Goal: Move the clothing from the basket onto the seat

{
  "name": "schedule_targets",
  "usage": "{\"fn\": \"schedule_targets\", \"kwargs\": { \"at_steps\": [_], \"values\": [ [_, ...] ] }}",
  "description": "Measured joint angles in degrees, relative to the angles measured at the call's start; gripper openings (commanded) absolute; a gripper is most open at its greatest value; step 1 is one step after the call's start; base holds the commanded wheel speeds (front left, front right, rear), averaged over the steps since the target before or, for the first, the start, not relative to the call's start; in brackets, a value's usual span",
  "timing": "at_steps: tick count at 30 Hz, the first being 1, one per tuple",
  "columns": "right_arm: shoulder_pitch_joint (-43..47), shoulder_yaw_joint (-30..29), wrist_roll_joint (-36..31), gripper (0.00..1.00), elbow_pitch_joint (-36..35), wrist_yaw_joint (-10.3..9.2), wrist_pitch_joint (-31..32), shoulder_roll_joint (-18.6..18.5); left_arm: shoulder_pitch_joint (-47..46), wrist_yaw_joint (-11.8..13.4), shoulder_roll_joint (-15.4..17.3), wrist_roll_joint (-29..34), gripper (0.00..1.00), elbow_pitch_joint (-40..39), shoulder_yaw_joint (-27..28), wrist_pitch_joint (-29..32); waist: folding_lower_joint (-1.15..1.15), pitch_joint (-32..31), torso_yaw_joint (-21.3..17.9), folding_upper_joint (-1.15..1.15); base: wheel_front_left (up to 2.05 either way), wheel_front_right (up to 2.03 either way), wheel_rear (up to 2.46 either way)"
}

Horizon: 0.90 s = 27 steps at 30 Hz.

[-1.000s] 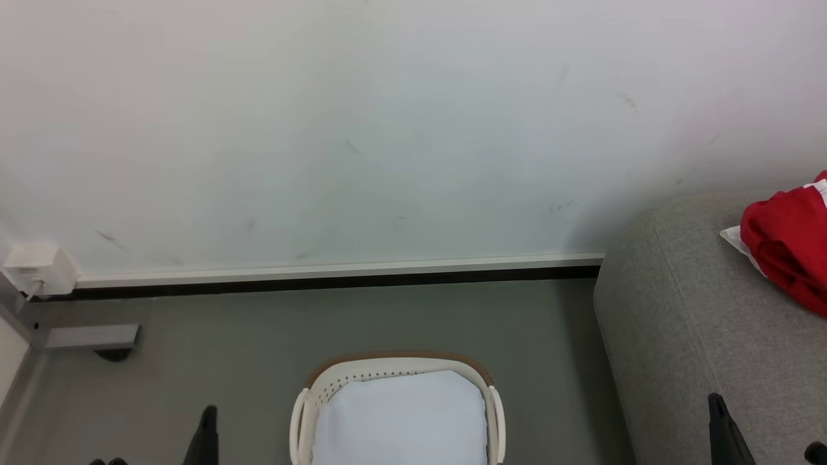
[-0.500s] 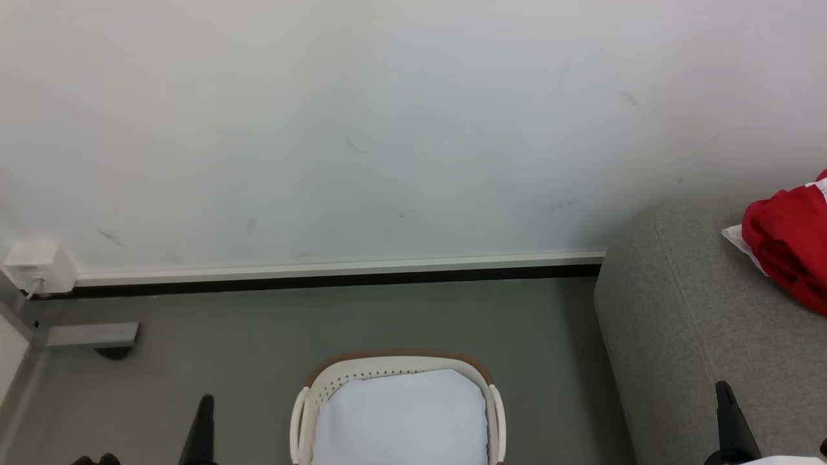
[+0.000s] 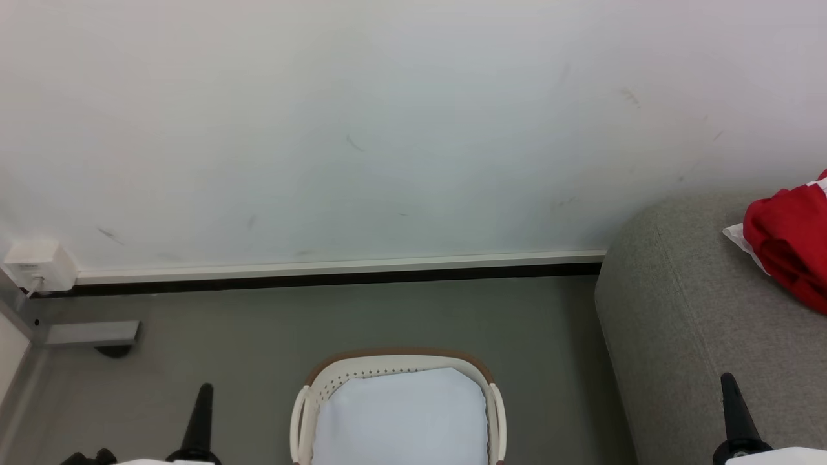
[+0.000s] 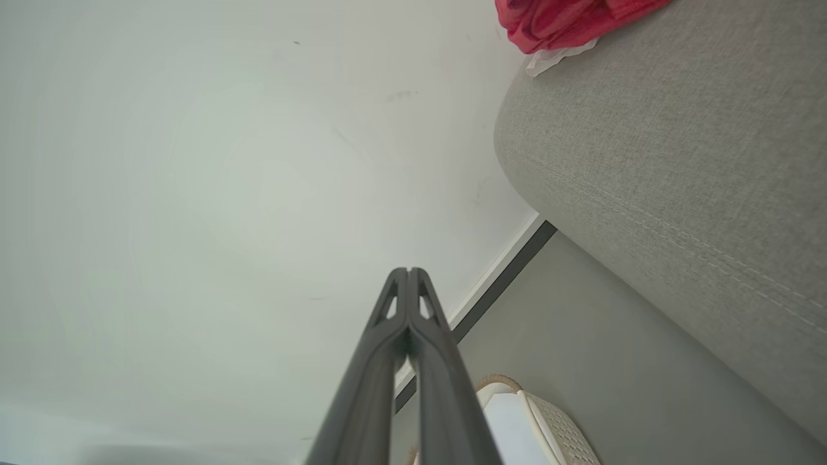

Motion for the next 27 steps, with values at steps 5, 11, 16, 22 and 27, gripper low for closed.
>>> {"fn": "schedule_targets", "kwargs": {
  "at_steps": [5, 11, 16, 22, 27],
  "values": [
    [-0.54, -0.24, 2.85, 0.00, -0.30, 0.00, 0.71, -0.02, -0.42, 0.00, 0.00, -2.77, 0.00, -0.21, 0.14, 0.74, 0.00, 0.08, 0.02, 0.00, 0.00, 0.00, 0.00],
    [-0.65, -0.52, 6.21, 0.00, -0.57, 0.00, 1.65, -0.05, -0.93, 0.00, 0.00, -5.77, 0.00, -0.43, 0.29, 1.55, 0.00, 0.17, 0.05, 0.00, 0.00, 0.00, 0.00],
    [-0.91, -0.77, 8.71, 0.00, -0.78, 0.00, 2.30, -0.08, -1.30, 0.00, 0.00, -8.12, 0.00, -0.59, 0.42, 2.45, 0.00, 0.24, 0.07, 0.00, 0.00, 0.00, 0.00],
    [-1.59, -1.11, 11.73, 0.00, -1.07, 0.00, 3.02, -0.10, -1.58, 0.00, 0.00, -11.27, 0.00, -0.82, 0.55, 3.08, 0.00, 0.33, 0.09, 0.00, 0.00, 0.00, 0.00],
    [-1.71, -1.36, 14.39, 0.00, -1.26, 0.00, 3.57, -0.12, -2.09, 0.00, 0.00, -13.82, 0.00, -0.99, 0.68, 3.65, 0.00, 0.41, 0.12, 0.00, 0.00, 0.00, 0.00]
  ]
}}
